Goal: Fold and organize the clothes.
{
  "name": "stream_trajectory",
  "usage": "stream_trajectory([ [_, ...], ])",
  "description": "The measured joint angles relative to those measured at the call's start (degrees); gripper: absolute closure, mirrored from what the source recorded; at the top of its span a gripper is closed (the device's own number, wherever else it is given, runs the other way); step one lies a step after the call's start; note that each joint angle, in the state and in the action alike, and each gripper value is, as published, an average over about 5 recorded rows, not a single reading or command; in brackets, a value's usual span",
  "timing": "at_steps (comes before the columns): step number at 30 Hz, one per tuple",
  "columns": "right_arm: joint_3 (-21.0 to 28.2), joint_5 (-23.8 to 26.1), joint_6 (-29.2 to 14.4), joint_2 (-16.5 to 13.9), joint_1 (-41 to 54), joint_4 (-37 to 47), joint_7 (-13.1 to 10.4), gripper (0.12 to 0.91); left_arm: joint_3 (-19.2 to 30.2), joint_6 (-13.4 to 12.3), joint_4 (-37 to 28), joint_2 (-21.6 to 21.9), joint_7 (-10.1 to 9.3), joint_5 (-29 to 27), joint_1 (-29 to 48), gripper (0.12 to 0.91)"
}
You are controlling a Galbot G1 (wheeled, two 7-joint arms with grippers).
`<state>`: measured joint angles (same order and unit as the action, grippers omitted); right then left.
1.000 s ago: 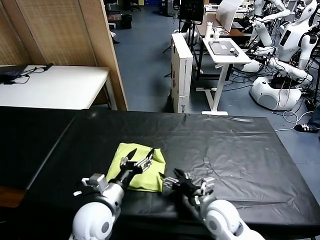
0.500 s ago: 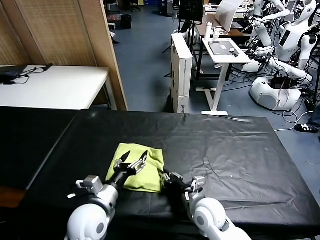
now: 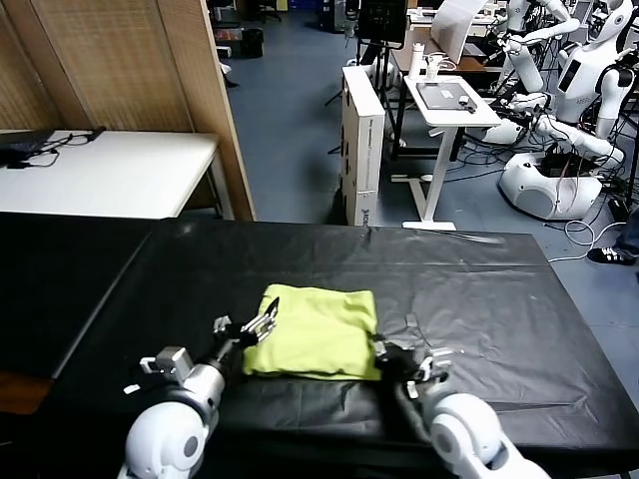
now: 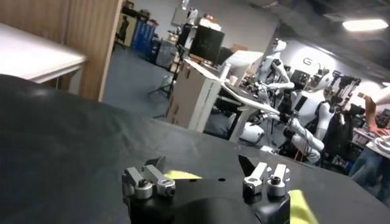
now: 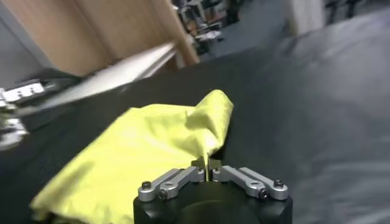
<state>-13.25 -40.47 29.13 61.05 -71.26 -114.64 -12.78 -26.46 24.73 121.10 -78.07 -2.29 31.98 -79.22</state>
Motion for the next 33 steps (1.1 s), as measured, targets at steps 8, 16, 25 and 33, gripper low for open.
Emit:
stream_trajectory([
  [8, -4.15, 0.54, 1.72, -4.25, -0.59, -0.84, 1.52, 0.865, -0.46, -0.19, -0.43, -0.20, 0.02, -0.16, 0.07, 0.123],
  [16, -5.34, 7.03, 0.73, -6.64, -2.24, -1.05, 3.51, 0.556, -1.02, -0.39, -0.96, -0.17, 0.11, -0.21, -0.05, 0.123],
  [25, -8.47, 14.10, -7.61, -10.04, -5.95, -2.14, 8.32, 0.133, -1.51, -1.38, -1.40, 0.11, 0.35, -0.61, -0.45, 0.123],
  [33, -15.55, 21.35, -32.54, -8.15, -14.99, -1.79, 5.89, 0.118, -1.03, -6.94, 0.66, 2.01, 0.86, -8.80, -3.36, 0.123],
])
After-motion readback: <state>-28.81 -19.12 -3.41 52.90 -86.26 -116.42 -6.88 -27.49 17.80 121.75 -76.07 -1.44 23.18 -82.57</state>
